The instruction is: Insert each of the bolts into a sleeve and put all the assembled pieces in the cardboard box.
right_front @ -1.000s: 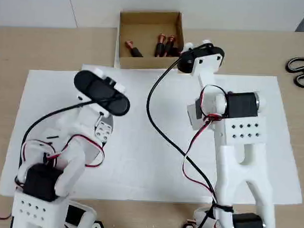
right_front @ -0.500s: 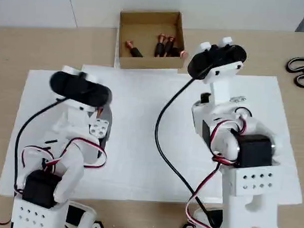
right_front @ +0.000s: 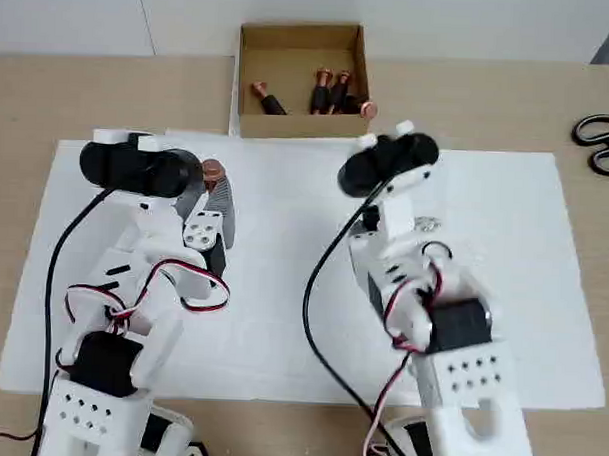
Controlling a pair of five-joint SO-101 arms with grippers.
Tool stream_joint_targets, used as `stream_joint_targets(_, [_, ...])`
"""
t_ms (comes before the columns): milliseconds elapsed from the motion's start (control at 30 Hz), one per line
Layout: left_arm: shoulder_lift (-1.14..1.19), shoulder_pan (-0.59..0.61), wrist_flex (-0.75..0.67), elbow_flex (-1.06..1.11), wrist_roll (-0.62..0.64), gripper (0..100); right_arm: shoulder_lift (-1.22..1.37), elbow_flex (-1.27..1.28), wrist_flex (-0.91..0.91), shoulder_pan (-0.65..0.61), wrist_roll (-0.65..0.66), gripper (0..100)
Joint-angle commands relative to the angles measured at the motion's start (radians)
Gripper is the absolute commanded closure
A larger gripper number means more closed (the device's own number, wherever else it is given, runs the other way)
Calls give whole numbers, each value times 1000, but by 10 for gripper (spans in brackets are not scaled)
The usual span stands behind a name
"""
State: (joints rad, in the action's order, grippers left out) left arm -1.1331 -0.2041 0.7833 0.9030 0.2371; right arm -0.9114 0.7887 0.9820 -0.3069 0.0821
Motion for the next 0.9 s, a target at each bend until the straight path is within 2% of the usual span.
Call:
stream_joint_targets(0, [-21, 2, -68, 13, 2, 994, -116, 87, -99, -27, 28, 995])
stream_joint_targets(100, [-21, 2, -74, 19, 2, 994, -193, 245, -248, -28, 64, 995])
stream_joint_targets(333, [-14, -5, -84, 28, 11, 994, -331, 598, -664, -45, 58, 995])
stream_joint_targets(400, [-14, -2, -112, 45, 37, 994, -372, 678, -728, -76, 58, 995])
stream_joint_targets(700, [-12, -6, -255, 111, 54, 994, -633, 881, -743, -236, 51, 995])
stream_joint_targets(867, [-12, -46, -342, 197, 52, 994, -714, 887, -639, -243, -69, 995])
